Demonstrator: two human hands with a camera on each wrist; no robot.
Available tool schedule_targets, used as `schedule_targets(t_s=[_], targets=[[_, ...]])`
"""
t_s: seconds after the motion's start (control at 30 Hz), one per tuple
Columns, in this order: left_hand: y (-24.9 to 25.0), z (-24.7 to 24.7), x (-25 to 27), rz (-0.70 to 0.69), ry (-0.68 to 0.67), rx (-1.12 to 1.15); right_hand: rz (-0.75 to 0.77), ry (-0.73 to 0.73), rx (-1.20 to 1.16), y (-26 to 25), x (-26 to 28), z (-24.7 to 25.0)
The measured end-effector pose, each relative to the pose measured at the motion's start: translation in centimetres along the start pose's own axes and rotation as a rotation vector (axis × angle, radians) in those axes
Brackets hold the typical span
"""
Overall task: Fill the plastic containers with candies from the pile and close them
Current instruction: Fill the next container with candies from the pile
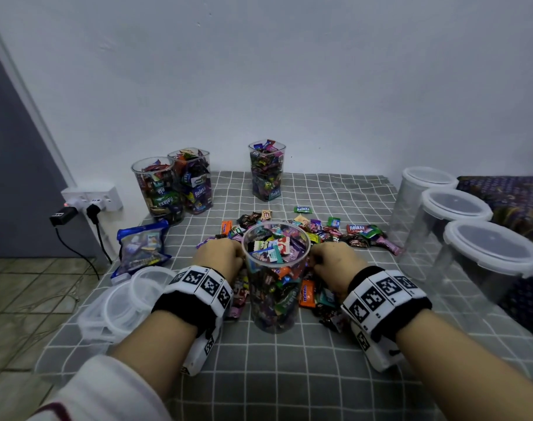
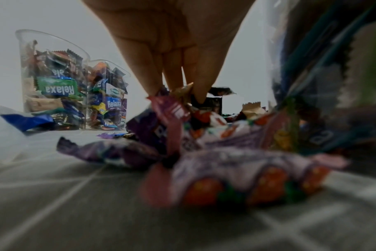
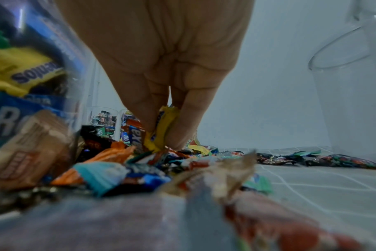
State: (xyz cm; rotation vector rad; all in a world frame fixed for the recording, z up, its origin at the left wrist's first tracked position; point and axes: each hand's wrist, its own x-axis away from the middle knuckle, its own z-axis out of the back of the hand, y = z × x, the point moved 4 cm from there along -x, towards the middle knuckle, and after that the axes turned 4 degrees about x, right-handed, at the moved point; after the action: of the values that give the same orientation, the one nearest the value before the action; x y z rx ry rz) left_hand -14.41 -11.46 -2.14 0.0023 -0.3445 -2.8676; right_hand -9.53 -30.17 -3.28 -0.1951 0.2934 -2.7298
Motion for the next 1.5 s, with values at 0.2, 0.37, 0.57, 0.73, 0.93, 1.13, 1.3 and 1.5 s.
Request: schedule_targets(t_s=[0.2, 0.37, 0.57, 0.73, 0.93, 1.13, 1.3, 1.5], targets=[[-0.5, 0.1, 0.1, -0.007, 0.087, 0.088, -0.020, 0.127, -0.057, 0.4, 0.8, 1.3], [-0.6, 0.2, 0.1, -0.013, 0.128, 0.127, -0.027, 0.261, -0.182, 1.4, 1.2, 2.3], [-0.8, 0.1, 0.1, -0.005, 0.157, 0.199, 0.051, 0.422, -0.341, 1.2, 2.1, 5.2], [-0.9, 0.0, 0.1, -0.009, 0.173, 0.201, 0.172, 0.569, -0.469, -1.0, 3.5, 9.2], [-1.3, -0.2, -0.1, -0.004, 0.178, 0.237, 0.325, 0.530, -0.676, -4.7, 4.5, 10.6], [-1.6, -0.5, 0.0, -0.004, 0.201, 0.266, 0.365, 0.416, -0.553, -6.6, 4.1, 8.6], [-2.0, -0.5, -0.2, -0.011, 0.220, 0.301, 0.354, 0.365, -0.348, -6.6, 4.6, 8.2], [-2.6, 0.0, -0.2, 0.010, 0.256, 0.392, 0.326, 0.338, -0.442, -5.9, 5.2, 8.3]])
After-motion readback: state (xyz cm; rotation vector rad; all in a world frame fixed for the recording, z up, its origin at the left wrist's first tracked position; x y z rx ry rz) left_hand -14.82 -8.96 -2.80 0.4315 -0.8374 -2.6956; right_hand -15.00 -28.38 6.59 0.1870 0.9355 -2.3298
